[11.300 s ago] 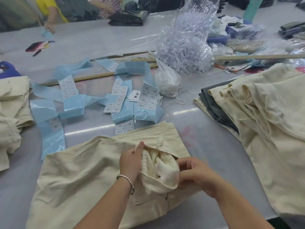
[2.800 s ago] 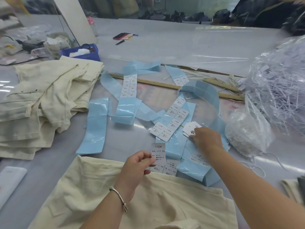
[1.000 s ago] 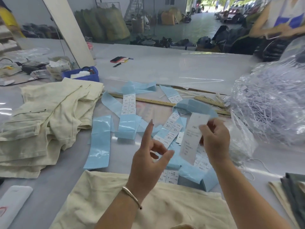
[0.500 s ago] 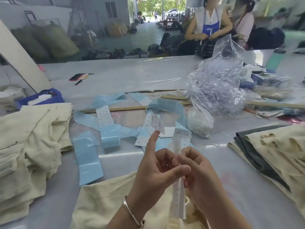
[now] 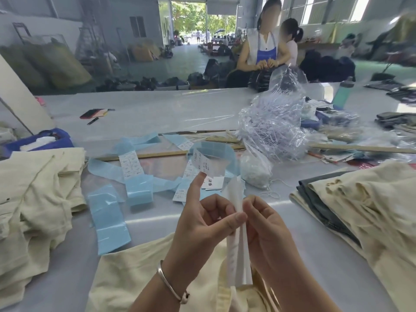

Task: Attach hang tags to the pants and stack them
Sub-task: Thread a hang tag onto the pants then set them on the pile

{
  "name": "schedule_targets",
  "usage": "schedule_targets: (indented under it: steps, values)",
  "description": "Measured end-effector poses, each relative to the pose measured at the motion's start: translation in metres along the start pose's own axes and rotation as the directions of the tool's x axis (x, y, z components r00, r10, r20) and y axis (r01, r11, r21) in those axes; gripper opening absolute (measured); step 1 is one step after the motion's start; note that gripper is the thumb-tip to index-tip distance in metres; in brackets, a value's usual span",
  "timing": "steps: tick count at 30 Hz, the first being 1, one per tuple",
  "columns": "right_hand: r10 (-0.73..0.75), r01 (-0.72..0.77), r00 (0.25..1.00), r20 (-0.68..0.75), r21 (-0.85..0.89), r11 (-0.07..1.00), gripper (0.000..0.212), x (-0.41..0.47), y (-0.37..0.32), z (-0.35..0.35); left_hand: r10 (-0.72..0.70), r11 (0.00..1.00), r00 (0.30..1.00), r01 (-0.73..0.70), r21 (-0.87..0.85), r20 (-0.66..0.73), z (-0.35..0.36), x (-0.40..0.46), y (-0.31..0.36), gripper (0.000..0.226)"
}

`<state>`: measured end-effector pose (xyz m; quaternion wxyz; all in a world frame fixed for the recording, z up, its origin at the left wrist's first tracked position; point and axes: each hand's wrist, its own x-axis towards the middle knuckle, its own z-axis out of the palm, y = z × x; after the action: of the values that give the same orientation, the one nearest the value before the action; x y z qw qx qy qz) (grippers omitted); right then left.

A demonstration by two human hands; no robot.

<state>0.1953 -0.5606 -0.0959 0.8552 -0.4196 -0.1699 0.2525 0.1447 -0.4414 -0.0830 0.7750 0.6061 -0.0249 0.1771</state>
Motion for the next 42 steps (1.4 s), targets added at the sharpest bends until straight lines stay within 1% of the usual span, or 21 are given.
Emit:
schedule_targets:
  steps: [4,8,10,11,13,14,16,17,19,20,21,23,25,27,30,34,36,37,39,41,42]
  values:
    - [0.018,-0.018,1.0,0.022,0.027,0.999,0.035,0.002,0.0,0.002,0.011,1.0,1.0,-0.012,-0.004,-0.027,0.0,-0.001,0.002,0.09]
    - [0.051,-0.051,0.999,0.01,0.036,0.998,0.018,0.003,-0.002,0.004,0.015,1.0,0.998,-0.015,0.004,-0.059,-0.004,-0.002,0.003,0.085]
    - [0.049,-0.049,0.998,-0.036,-0.004,0.999,0.012,0.004,0.0,0.003,0.028,0.997,0.996,-0.021,0.075,-0.087,-0.007,-0.001,0.003,0.082]
    - [0.029,-0.034,0.997,-0.075,-0.058,0.998,0.012,0.005,0.0,0.001,0.043,0.989,0.993,-0.027,0.145,-0.109,-0.009,0.0,0.002,0.083]
    - [-0.069,0.021,0.98,-0.184,-0.25,0.968,0.019,0.008,-0.001,-0.007,0.093,0.946,0.982,-0.035,0.322,-0.166,-0.014,0.005,0.0,0.089]
    - [-0.133,0.043,0.964,-0.231,-0.358,0.933,0.022,0.01,-0.004,-0.013,0.119,0.916,0.974,-0.033,0.4,-0.192,-0.018,0.008,-0.002,0.093]
    - [-0.215,0.054,0.937,-0.276,-0.494,0.868,0.021,0.011,-0.011,-0.03,0.157,0.866,0.956,-0.013,0.499,-0.248,-0.028,0.018,-0.009,0.096]
    - [-0.225,0.04,0.931,-0.288,-0.532,0.846,0.029,0.012,-0.015,-0.039,0.17,0.849,0.945,0.004,0.528,-0.28,-0.034,0.025,-0.014,0.096]
    - [-0.229,0.006,0.925,-0.303,-0.591,0.807,0.06,0.013,-0.022,-0.059,0.191,0.819,0.919,0.045,0.572,-0.346,-0.044,0.041,-0.028,0.094]
    - [-0.222,-0.015,0.925,-0.31,-0.61,0.792,0.068,0.013,-0.025,-0.069,0.198,0.803,0.907,0.067,0.592,-0.372,-0.049,0.05,-0.038,0.094]
    - [-0.209,-0.034,0.926,-0.314,-0.621,0.783,0.069,0.013,-0.028,-0.079,0.201,0.786,0.897,0.092,0.612,-0.393,-0.051,0.061,-0.048,0.094]
    - [-0.155,-0.099,0.928,-0.338,-0.627,0.773,0.06,0.014,-0.033,-0.098,0.187,0.751,0.886,0.15,0.643,-0.424,-0.054,0.082,-0.071,0.095]
    - [-0.107,-0.184,0.92,-0.376,-0.658,0.73,0.05,0.015,-0.036,-0.116,0.151,0.72,0.881,0.212,0.661,-0.448,-0.056,0.103,-0.093,0.097]
    - [-0.087,-0.236,0.903,-0.421,-0.654,0.719,0.045,0.017,-0.037,-0.132,0.133,0.692,0.872,0.258,0.674,-0.471,-0.06,0.123,-0.114,0.098]
    - [-0.052,-0.28,0.876,-0.479,-0.594,0.754,0.049,0.022,-0.036,-0.155,0.123,0.642,0.854,0.321,0.697,-0.506,-0.068,0.155,-0.138,0.097]
    - [0.016,-0.367,0.854,-0.52,-0.579,0.728,0.059,0.027,-0.026,-0.181,0.117,0.608,0.817,0.391,0.691,-0.565,-0.084,0.2,-0.162,0.094]
    - [0.035,-0.391,0.852,-0.523,-0.59,0.706,0.064,0.031,-0.023,-0.187,0.124,0.585,0.814,0.402,0.704,-0.567,-0.088,0.216,-0.173,0.092]
    - [0.04,-0.394,0.854,-0.519,-0.594,0.702,0.067,0.034,-0.021,-0.189,0.107,0.574,0.82,0.411,0.708,-0.562,-0.09,0.22,-0.179,0.091]
    - [0.06,-0.384,0.867,-0.495,-0.585,0.715,0.071,0.04,-0.018,-0.189,-0.003,0.568,0.821,0.471,0.675,-0.57,-0.089,0.222,-0.187,0.092]
    - [0.084,-0.359,0.89,-0.448,-0.576,0.735,0.067,0.046,-0.014,-0.186,-0.107,0.567,0.801,0.535,0.626,-0.589,-0.086,0.215,-0.189,0.093]
    - [0.081,-0.34,0.9,-0.428,-0.575,0.744,0.062,0.049,-0.012,-0.183,-0.11,0.573,0.804,0.532,0.623,-0.585,-0.081,0.208,-0.187,0.092]
